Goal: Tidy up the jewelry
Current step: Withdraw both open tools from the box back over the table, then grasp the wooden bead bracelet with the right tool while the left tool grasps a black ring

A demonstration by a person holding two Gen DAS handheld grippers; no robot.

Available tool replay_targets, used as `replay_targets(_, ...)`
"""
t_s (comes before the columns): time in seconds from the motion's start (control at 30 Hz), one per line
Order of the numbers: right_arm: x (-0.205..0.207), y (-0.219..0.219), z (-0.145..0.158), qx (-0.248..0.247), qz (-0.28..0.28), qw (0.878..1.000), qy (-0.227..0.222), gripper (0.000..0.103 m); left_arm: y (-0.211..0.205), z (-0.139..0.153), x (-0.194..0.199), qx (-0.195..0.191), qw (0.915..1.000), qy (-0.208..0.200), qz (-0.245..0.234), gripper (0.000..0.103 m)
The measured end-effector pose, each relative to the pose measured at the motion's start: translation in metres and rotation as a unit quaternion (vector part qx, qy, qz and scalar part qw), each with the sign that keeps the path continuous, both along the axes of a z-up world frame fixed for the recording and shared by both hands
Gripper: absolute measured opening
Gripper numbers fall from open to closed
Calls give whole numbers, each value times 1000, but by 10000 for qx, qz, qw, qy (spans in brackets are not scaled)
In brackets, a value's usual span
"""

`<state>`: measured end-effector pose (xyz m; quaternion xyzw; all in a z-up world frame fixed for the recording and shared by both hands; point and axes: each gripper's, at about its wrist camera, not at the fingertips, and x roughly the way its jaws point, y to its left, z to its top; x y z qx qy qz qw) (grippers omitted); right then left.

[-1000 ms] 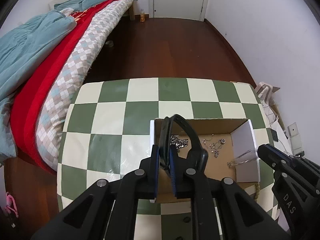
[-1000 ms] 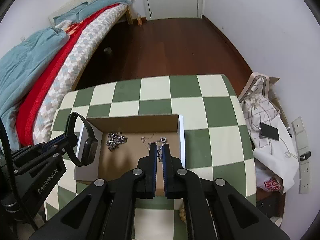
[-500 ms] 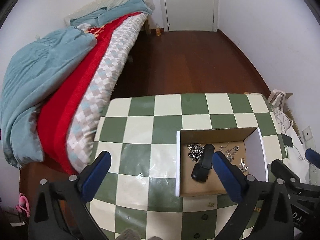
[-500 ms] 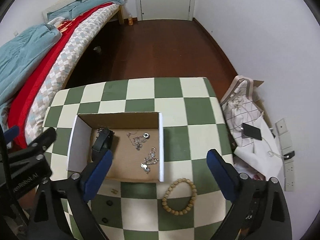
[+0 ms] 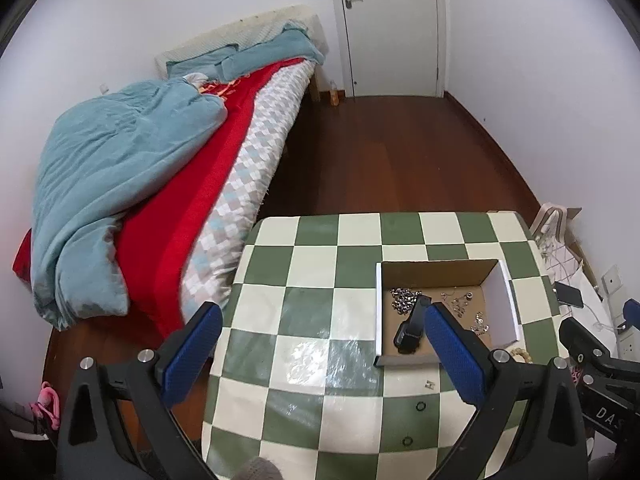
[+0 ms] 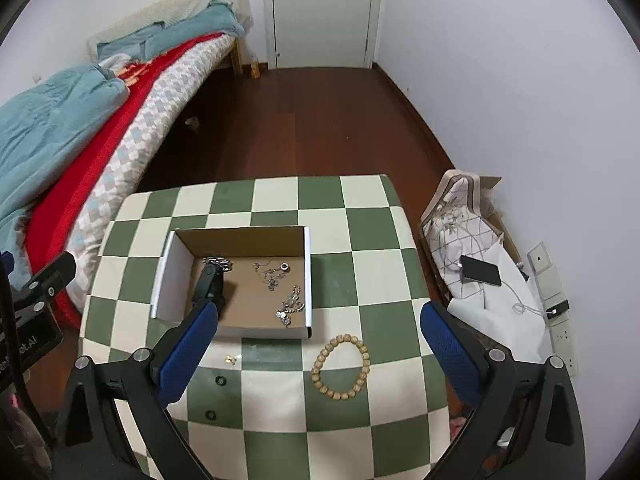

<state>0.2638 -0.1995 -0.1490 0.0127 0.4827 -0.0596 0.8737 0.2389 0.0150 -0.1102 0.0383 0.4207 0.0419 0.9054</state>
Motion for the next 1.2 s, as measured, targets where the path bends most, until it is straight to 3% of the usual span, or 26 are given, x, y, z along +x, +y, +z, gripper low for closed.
replay_targets(0.4, -70, 14, 55, -108, 18, 9974, -716, 102, 11, 40, -66, -147, 9983, -563, -19, 103)
replay_targets(0.6, -99, 16, 66, 140, 21, 9966, -815, 102, 15, 37, -88, -246, 9980, -589, 22, 103)
replay_targets(0.77, -114, 7, 39, 315, -138, 9981, -514, 102, 12, 1, -94, -65, 9996, -264, 62, 103)
replay_targets(1.03, -119, -38, -48, 511, -668, 9959, 330, 101, -5, -87, -83, 177, 9973, 697, -123, 102)
replay_targets(1.2, -107, -64, -98, 635, -916, 9911, 728, 95, -21, -130, -72, 83, 9921, 1203, -346, 102)
